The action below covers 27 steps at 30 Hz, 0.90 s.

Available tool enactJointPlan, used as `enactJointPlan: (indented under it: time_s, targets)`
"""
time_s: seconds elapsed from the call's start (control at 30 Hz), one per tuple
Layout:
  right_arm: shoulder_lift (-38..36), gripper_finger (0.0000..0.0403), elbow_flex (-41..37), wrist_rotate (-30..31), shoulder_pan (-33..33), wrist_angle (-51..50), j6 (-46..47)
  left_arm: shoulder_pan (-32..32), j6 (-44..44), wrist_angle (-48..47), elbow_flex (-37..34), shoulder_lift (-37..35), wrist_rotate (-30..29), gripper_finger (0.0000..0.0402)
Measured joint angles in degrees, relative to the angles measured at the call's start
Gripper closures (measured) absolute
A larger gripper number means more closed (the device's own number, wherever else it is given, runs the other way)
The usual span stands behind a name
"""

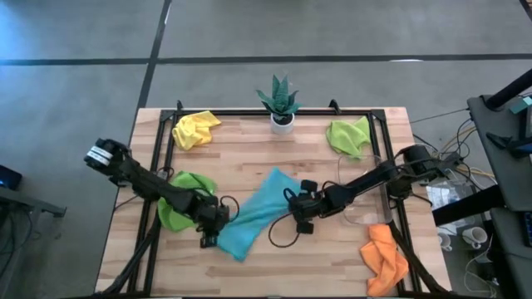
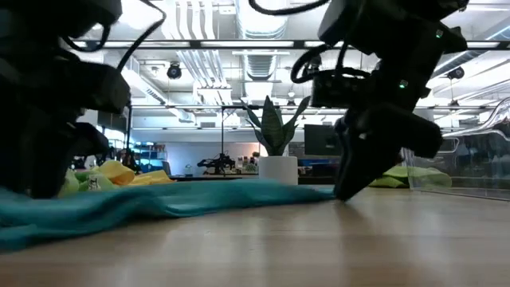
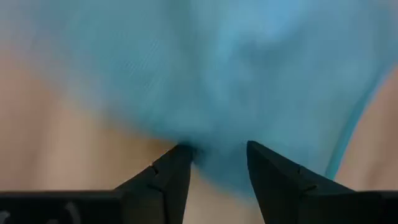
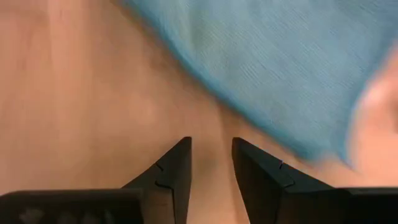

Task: Fold microfiber towels
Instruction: Fold the blue towel on the table

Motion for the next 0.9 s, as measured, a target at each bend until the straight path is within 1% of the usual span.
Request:
enactJointPlan:
  time_s: [0.07,0.13,0.2,0.3,0.37,0.5,0.6,0.7,0.77,0.83,0.9]
  targets:
    - [-2.56,0.0291,0.31,1.3,-0.44,0.96,3.68,-0.16,0.08,5.38,0.41,0.01,-0.03,0.0258]
    - [-5.21,0.0291,0.37,1.49,-1.58,0.02,8.52,-0.1,0.42,6.23,1.29,-0.41,-0.37,0.0258]
    - [-6.4,0.0285,0.25,0.12,-3.74,-0.69,11.3,-0.04,1.56,6.48,3.15,-1.35,-0.64,0.0258]
    - [-6.87,0.0265,0.34,-2.06,-7.66,-0.29,12.3,-0.32,1.82,2.33,4.5,-2.8,-0.79,0.0258]
    - [-6.09,0.0244,1.5,-3.04,-10.34,0.6,11.46,-0.59,1.49,-0.58,5.01,-3.67,-0.94,0.0258]
    - [-1.88,0.02,4.27,-3.04,-14.67,3.33,7.68,-2.02,-1.25,-7.61,5.3,-5.95,-1.36,0.0258]
    - [2.49,0.018,7.82,-2.84,-17.05,5.51,5.24,-3.14,-4.24,-12.49,5.18,-6.28,-1.46,0.0258]
    - [7.96,0.0173,10.43,-4.32,-19.0,4.76,4.76,-4.64,-7.31,-15.92,5.18,-6.26,-4.46,0.0258]
    - [10.92,0.0173,11.76,-7.18,-20.3,4.73,5.23,-6.39,-10.22,-18.81,5.12,-6.24,-6.29,0.0258]
    - [12.96,0.0174,13.13,-10.17,-21.31,5.26,5.96,-8.74,-12.17,-19.67,5.12,-6.24,-8.28,0.0258]
    - [14.77,0.0179,14.02,-10.46,-21.43,5.3,5.98,-11.8,-13.63,-19.84,4.72,-6.6,-11.45,0.0258]
